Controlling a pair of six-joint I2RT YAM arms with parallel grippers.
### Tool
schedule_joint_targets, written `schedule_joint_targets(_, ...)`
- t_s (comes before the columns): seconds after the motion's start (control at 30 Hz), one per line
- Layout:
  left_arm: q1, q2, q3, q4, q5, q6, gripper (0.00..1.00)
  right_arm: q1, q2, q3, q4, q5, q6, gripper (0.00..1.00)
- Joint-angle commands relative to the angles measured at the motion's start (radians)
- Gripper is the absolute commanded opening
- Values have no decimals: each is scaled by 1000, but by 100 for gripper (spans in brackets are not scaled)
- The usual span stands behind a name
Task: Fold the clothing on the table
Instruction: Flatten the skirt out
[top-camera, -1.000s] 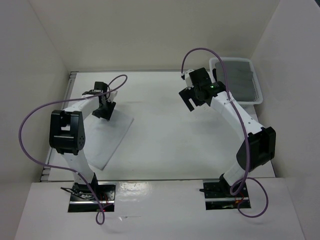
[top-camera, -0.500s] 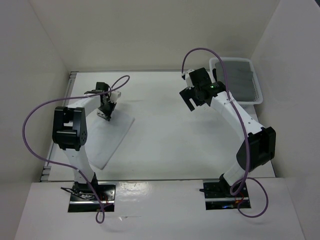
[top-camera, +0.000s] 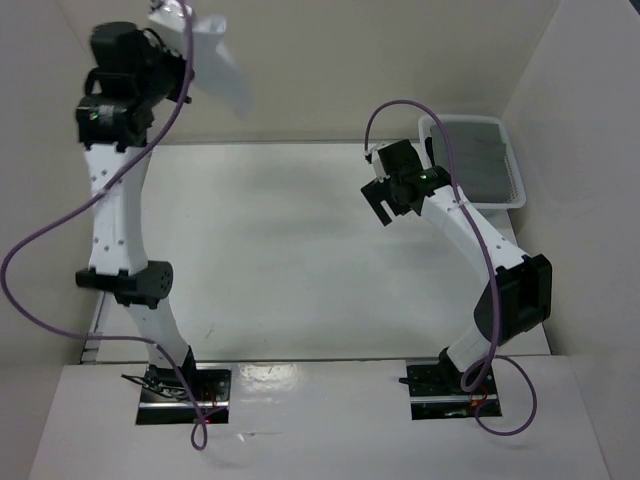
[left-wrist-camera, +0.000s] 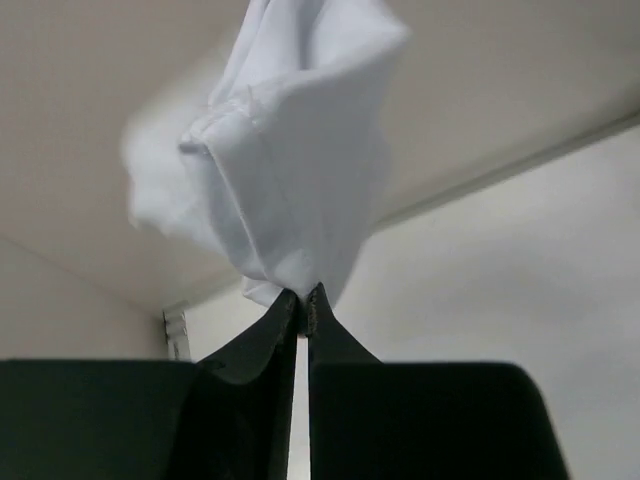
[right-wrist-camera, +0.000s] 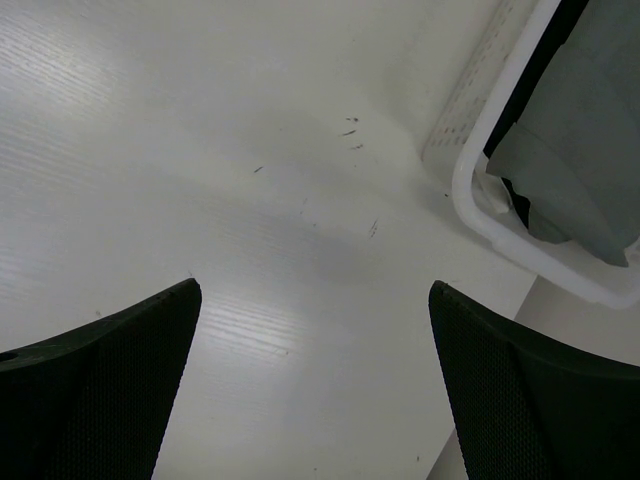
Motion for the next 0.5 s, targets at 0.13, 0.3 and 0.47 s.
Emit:
schedule_joint_targets(0.13, -50, -187, -110, -204, 252, 24, 24, 0, -75, -32, 30, 20, -7, 99)
schedule_joint_targets(0.3, -72, -283, -599, -160, 315, 76, 41, 0, -75, -32, 30, 20, -7, 99)
schedule_joint_targets(0.47, -121, -395, -1009, 49, 129, 76, 80, 0, -75, -32, 30, 0, -7, 99)
